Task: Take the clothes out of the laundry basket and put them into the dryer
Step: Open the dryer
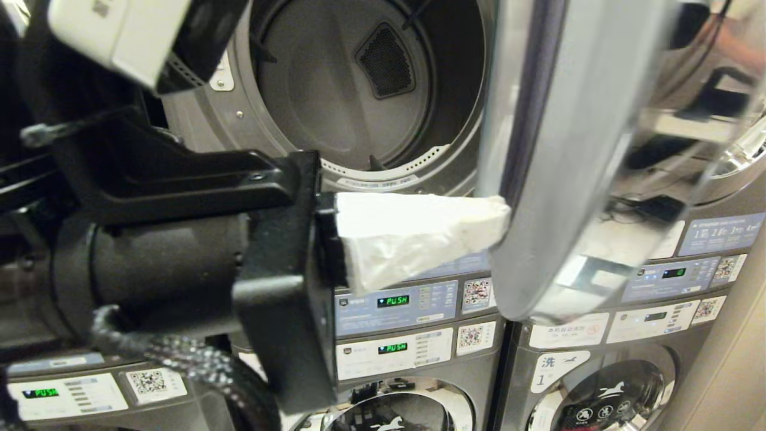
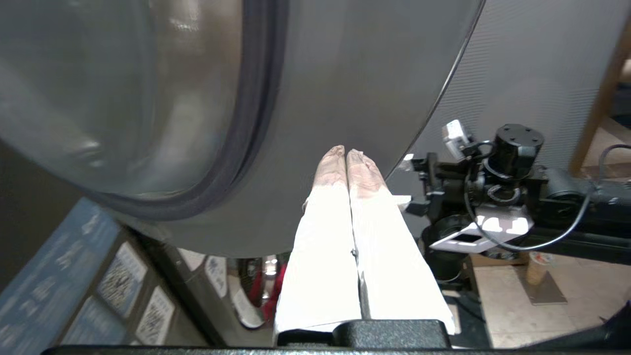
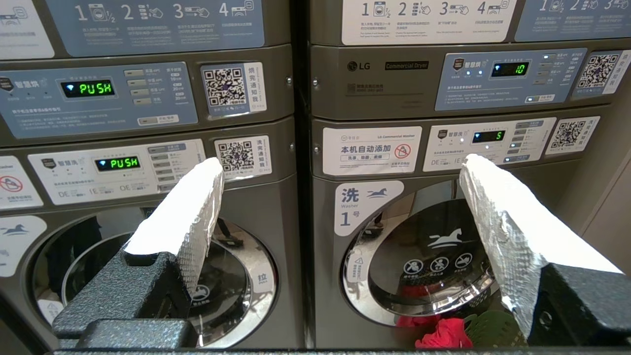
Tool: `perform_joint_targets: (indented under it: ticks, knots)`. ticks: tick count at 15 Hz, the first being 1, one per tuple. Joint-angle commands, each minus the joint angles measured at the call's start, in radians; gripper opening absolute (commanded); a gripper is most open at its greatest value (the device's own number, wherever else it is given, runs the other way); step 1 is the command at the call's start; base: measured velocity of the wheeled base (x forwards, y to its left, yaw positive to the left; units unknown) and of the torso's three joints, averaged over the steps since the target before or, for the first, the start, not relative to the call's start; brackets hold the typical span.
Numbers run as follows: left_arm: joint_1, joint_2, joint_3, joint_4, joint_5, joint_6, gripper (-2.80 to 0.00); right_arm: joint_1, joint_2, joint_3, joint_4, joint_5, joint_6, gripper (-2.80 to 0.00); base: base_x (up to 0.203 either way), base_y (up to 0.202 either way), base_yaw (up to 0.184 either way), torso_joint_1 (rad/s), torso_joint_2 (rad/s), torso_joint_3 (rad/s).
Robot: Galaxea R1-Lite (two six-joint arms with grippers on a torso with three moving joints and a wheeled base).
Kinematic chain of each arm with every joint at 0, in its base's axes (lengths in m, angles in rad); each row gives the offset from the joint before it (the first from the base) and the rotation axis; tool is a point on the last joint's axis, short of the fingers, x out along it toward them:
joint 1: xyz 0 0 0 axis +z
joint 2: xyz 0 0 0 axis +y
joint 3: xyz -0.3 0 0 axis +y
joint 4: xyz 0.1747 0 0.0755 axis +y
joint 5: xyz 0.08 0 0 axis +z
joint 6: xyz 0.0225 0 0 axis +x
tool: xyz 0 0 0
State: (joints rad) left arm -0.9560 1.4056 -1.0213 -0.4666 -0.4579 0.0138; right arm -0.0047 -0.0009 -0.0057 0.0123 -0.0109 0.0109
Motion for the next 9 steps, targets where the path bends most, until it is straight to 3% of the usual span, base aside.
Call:
perform_joint_targets:
  ticks: [1,7,9]
  knots:
    - [-0.048,0.067,-0.042,-0.004,0.005,0.000,-2.80,0.000,0.001,0.000,0.000,0.000,0.000,0.00,0.000,0.000,0.000,0.000,0.00,0.000]
    - [-0.192,0.308,-0.314,-0.006,0.074,0.001,-2.80,0.000,-0.001,0.000,0.000,0.000,0.000,0.00,0.000,0.000,0.000,0.000,0.00,0.000]
    - [-0.201,0.305,-0.312,-0.006,0.106,-0.002,-2.80,0.000,0.000,0.000,0.000,0.000,0.000,0.00,0.000,0.000,0.000,0.000,0.00,0.000]
